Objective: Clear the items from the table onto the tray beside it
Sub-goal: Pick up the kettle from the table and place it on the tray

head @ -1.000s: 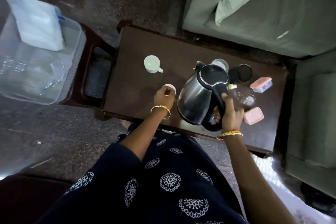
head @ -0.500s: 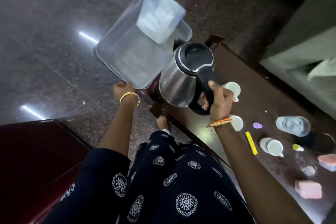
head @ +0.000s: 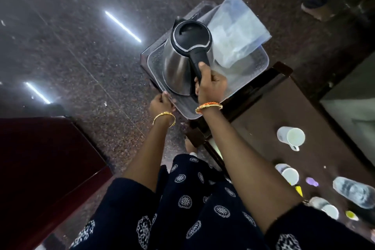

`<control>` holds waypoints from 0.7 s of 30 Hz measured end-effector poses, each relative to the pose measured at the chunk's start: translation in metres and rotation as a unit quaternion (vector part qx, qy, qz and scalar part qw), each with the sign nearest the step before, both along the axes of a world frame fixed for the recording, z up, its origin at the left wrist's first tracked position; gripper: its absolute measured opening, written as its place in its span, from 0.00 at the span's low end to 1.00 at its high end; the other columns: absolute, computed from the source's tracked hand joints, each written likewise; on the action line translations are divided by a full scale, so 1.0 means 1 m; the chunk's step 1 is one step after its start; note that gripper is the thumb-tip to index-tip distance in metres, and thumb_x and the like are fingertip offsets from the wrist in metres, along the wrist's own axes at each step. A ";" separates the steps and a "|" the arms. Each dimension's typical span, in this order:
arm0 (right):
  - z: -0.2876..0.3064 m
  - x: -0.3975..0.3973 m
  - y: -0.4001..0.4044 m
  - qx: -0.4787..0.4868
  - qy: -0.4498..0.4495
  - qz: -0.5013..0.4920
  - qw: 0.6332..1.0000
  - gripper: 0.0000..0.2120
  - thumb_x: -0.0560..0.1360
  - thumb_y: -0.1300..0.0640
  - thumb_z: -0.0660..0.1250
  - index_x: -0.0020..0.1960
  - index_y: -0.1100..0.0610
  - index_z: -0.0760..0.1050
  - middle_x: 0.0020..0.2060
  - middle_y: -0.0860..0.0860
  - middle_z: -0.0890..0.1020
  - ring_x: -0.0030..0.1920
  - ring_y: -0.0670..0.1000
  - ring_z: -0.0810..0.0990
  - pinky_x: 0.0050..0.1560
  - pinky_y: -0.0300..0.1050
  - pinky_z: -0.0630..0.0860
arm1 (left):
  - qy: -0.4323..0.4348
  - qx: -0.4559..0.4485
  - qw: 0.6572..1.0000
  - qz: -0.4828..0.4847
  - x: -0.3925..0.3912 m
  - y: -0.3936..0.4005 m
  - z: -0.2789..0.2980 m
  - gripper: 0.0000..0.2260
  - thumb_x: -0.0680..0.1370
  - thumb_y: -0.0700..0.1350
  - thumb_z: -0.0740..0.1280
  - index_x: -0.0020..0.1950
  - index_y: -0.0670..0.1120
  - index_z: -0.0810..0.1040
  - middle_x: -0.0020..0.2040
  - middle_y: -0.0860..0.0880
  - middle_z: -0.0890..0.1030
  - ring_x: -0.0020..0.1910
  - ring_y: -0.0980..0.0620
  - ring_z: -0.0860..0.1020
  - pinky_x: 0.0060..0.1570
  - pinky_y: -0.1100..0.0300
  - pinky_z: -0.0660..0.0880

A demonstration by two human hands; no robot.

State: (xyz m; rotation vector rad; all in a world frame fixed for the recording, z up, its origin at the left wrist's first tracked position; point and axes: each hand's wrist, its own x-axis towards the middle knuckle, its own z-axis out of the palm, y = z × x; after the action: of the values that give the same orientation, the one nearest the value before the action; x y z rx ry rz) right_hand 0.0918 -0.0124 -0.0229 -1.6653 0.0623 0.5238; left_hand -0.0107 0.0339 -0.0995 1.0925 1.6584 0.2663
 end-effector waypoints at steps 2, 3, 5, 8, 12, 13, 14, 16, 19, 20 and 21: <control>-0.008 -0.011 0.010 -0.009 -0.010 -0.002 1.000 0.18 0.63 0.40 0.67 0.24 0.53 0.72 0.19 0.51 0.72 0.25 0.55 0.73 0.30 0.53 0.74 | -0.008 -0.014 1.000 -0.017 -0.003 0.004 -0.002 0.15 0.80 0.46 0.60 0.34 0.48 0.74 0.34 0.43 0.81 0.29 0.48 0.78 0.39 0.51 0.81; -0.011 -0.017 0.014 -0.017 -0.017 -0.002 1.000 0.18 0.63 0.39 0.67 0.27 0.53 0.73 0.20 0.51 0.73 0.27 0.55 0.75 0.31 0.56 0.76 | -0.014 -0.020 0.999 -0.024 -0.004 0.006 -0.001 0.14 0.80 0.45 0.60 0.36 0.45 0.75 0.38 0.41 0.81 0.30 0.48 0.78 0.39 0.51 0.81; -0.015 -0.026 0.016 -0.028 -0.019 0.003 0.999 0.18 0.63 0.37 0.65 0.29 0.52 0.74 0.24 0.54 0.75 0.29 0.56 0.76 0.32 0.59 0.77 | -0.025 -0.030 0.999 -0.033 -0.004 0.007 0.002 0.12 0.81 0.44 0.59 0.44 0.38 0.77 0.43 0.39 0.80 0.33 0.46 0.78 0.38 0.52 0.80; -0.017 -0.035 0.016 -0.030 0.002 0.001 1.000 0.19 0.65 0.36 0.63 0.26 0.50 0.72 0.23 0.57 0.75 0.27 0.56 0.74 0.31 0.62 0.75 | -0.006 -0.024 0.999 -0.038 -0.002 0.006 0.009 0.13 0.80 0.42 0.60 0.52 0.33 0.78 0.44 0.41 0.79 0.38 0.46 0.77 0.26 0.68 0.76; -0.016 -0.048 0.016 -0.029 0.038 -0.014 0.999 0.23 0.65 0.34 0.63 0.27 0.54 0.73 0.25 0.63 0.76 0.28 0.58 0.74 0.31 0.62 0.76 | 0.072 0.035 0.990 -0.119 -0.004 0.004 0.015 0.14 0.80 0.45 0.60 0.52 0.36 0.81 0.50 0.35 0.82 0.48 0.40 0.79 0.37 0.59 0.71; -0.014 -0.052 0.016 -0.022 0.054 -0.016 0.998 0.24 0.65 0.34 0.63 0.30 0.56 0.74 0.27 0.63 0.76 0.29 0.57 0.75 0.32 0.62 0.77 | 0.076 0.038 0.987 -0.133 -0.004 0.004 0.017 0.14 0.80 0.45 0.60 0.51 0.36 0.81 0.50 0.34 0.82 0.50 0.39 0.79 0.38 0.59 0.68; -0.013 -0.057 0.016 -0.013 0.071 -0.019 0.997 0.25 0.65 0.33 0.63 0.33 0.56 0.75 0.28 0.61 0.77 0.31 0.57 0.77 0.34 0.62 0.79 | 0.079 0.035 0.986 -0.146 -0.005 0.004 0.017 0.14 0.80 0.45 0.60 0.51 0.37 0.81 0.51 0.34 0.82 0.51 0.39 0.79 0.39 0.59 0.67; -0.009 -0.063 0.015 -0.012 0.094 -0.016 0.995 0.26 0.65 0.32 0.62 0.36 0.57 0.77 0.30 0.57 0.78 0.33 0.56 0.78 0.37 0.63 0.80 | 0.083 0.028 0.983 -0.159 -0.008 0.003 0.018 0.15 0.79 0.46 0.60 0.52 0.37 0.81 0.51 0.34 0.82 0.52 0.38 0.79 0.45 0.55 0.71; -0.004 -0.066 0.015 -0.003 0.130 0.003 0.992 0.26 0.67 0.33 0.61 0.39 0.57 0.78 0.33 0.53 0.80 0.37 0.55 0.78 0.44 0.65 0.79 | 0.070 0.023 0.986 -0.149 -0.012 -0.003 0.021 0.14 0.79 0.46 0.61 0.52 0.37 0.81 0.51 0.35 0.82 0.50 0.40 0.80 0.41 0.60 0.69; -0.001 -0.065 0.016 0.002 0.146 0.010 0.989 0.28 0.67 0.33 0.61 0.42 0.58 0.79 0.37 0.54 0.82 0.40 0.55 0.79 0.48 0.64 0.78 | 0.065 0.019 0.988 -0.140 -0.012 -0.005 0.022 0.14 0.79 0.45 0.61 0.52 0.37 0.81 0.50 0.36 0.83 0.47 0.41 0.79 0.36 0.63 0.67; 0.003 -0.065 0.016 -0.002 0.156 0.017 0.988 0.30 0.68 0.33 0.60 0.47 0.60 0.79 0.42 0.56 0.83 0.45 0.56 0.80 0.52 0.63 0.78 | 0.056 0.016 0.990 -0.128 -0.013 -0.007 0.023 0.13 0.79 0.45 0.62 0.52 0.37 0.81 0.50 0.36 0.83 0.43 0.43 0.79 0.31 0.66 0.66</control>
State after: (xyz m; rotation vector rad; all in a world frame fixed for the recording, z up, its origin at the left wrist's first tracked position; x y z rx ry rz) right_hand 0.0267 0.0037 -0.0195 -1.5784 0.2644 0.8082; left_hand -0.0235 0.0271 -0.0765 1.3509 1.5952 0.0662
